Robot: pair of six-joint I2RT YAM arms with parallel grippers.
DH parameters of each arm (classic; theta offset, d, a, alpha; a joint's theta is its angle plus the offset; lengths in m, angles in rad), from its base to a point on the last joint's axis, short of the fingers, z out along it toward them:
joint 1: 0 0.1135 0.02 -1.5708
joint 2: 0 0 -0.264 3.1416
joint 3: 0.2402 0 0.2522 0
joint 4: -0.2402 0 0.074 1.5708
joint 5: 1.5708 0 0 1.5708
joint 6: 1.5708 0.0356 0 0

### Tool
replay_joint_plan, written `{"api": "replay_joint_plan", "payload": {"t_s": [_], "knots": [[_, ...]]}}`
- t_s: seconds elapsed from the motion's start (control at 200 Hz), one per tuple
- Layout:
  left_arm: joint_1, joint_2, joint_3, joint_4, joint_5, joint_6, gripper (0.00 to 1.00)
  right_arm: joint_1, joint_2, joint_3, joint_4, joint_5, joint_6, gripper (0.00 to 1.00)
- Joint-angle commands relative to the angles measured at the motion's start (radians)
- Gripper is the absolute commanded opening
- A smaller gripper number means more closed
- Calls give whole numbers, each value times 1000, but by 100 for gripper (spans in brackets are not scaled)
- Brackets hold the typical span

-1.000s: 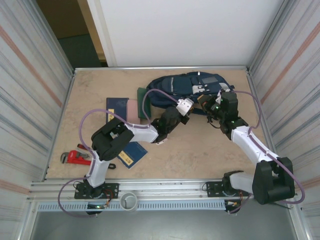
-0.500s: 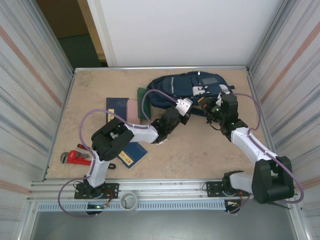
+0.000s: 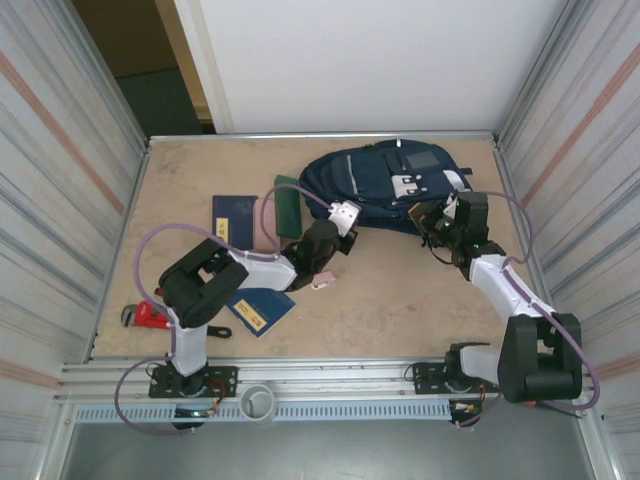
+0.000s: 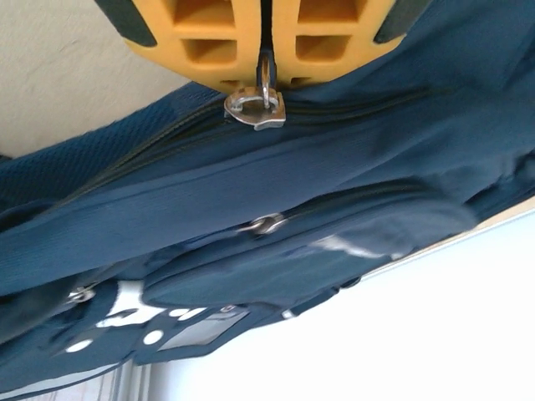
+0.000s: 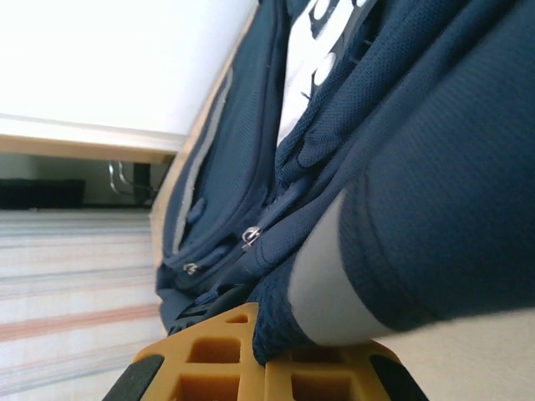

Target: Pack books, pencil case, and school supplies into a backpack

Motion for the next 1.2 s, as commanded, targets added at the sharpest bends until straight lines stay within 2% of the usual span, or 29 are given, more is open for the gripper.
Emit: {"api": "replay_joint_plan", "payload": {"t_s": [0.0,0.185,0.381,0.516,0.591,0.711,0.776,1.022,1.192], "knots": [[79,-79,-47,-86,-67,-48,0,-69,28,57,-84,-16,-149,0],[89,-71,-47,-188,12,-2,0,-138,121,108,-176,-78,-290,0],[47,-32,-11,-252,116,-17,0,-157,265,159,-151,-162,-298,0],[-2,4,30,-293,135,-16,0,-182,327,194,-150,-178,-289,0],[-17,17,41,-299,140,-29,0,-182,329,191,-155,-165,-283,14],[-37,31,64,-314,151,-44,0,-170,269,139,-173,-113,-276,47],[-49,37,76,-318,154,-47,0,-150,218,94,-186,-70,-268,57],[-81,63,119,-331,170,-36,0,29,68,-96,-47,61,-69,76],[-93,63,117,-326,170,-39,0,138,92,-107,21,152,21,78]]}}
